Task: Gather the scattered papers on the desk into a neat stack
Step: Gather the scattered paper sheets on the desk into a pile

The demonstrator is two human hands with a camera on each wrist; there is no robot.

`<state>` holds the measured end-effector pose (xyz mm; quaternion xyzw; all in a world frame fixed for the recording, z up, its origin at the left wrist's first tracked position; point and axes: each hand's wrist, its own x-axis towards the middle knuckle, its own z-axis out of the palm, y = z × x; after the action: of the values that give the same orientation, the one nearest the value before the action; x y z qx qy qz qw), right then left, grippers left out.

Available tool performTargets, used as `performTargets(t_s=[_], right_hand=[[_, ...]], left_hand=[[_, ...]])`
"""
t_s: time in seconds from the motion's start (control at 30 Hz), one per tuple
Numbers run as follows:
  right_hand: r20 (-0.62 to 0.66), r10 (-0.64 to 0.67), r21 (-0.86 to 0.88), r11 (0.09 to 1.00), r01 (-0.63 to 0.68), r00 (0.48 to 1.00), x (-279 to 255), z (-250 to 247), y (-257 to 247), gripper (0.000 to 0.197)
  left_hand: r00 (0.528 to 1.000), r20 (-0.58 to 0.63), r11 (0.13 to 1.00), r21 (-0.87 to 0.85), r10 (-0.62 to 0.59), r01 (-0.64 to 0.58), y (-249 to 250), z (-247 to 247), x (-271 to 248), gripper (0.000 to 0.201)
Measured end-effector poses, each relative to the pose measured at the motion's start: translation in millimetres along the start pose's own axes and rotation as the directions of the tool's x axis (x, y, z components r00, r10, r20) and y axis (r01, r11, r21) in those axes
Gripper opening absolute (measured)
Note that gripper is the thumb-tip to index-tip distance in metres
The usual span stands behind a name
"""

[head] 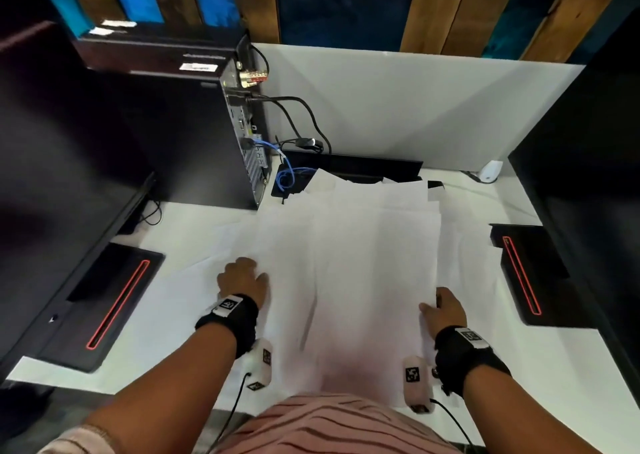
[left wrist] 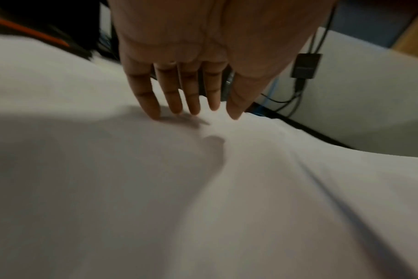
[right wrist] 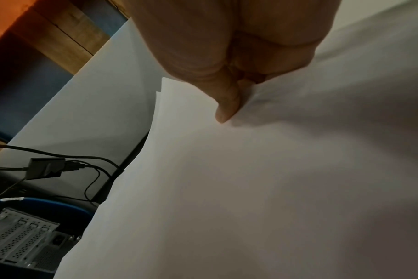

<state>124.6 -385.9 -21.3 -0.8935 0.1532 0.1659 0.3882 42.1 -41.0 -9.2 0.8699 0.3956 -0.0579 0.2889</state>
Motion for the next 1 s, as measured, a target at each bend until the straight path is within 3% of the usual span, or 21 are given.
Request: performTargets(t_s=[0.07,0.13,0.27,0.4,0.57,0.63,0.73,0.83,1.0], right_hand=[[0.004,-0.011,-0.011,1.000,0.011,1.000,3.5,0.7,3.2,0.015],[-0.006,-0.013,-0.034,0.999,0.013,1.000,4.8,1.6,3.5,0.019],[-0.012,0.014,-0.035,0.999,-0.014,1.000,6.1,1.0,1.0,0.021],[-0.014,0.030,0.016,0.999,-0.029,0.999,13.9,-2.9,-0.4,0.029],[0.071,0.014,0.177,0.984,-0.027,0.997,3.7,-4.3,-9.0,0.060],[0.047,-0.028,0.203,0.979,0.017,0.999,2.1,-2.0,-10.9,0.071],[-0.016,-0.009,0.155,0.988,0.011,1.000,2.3,-0.7,-13.6,0.059],[0.019,0.049,0.090,0.995,-0.050,0.999,2.9,-0.4,-12.1,0.052],[0.176,0.012,-0.074,0.997,0.001,0.984,1.4,13.4,-20.0,0.031]], left_hand=[[0.992,-0.009,0.988,0.092,-0.126,0.126,-21.0,-13.0,12.8,0.051],[0.985,0.019,0.975,0.151,-0.170,0.165,-33.2,-17.5,17.1,0.063],[0.986,0.090,0.990,0.035,-0.141,0.138,-30.9,-10.9,17.0,0.068],[0.981,0.149,0.976,0.196,-0.125,0.095,-23.9,-13.3,22.7,0.072],[0.979,0.200,0.988,-0.136,-0.043,0.071,-10.1,-7.7,19.7,0.050],[0.975,0.220,0.981,-0.181,-0.031,0.072,-7.0,-2.9,18.1,0.041],[0.982,0.184,0.960,-0.268,-0.033,0.082,-6.4,2.6,18.2,0.033],[0.983,0.179,0.934,-0.343,-0.040,0.100,-6.3,4.4,15.5,0.034],[0.936,0.344,0.931,-0.361,0.077,0.056,4.1,18.8,1.3,0.040]])
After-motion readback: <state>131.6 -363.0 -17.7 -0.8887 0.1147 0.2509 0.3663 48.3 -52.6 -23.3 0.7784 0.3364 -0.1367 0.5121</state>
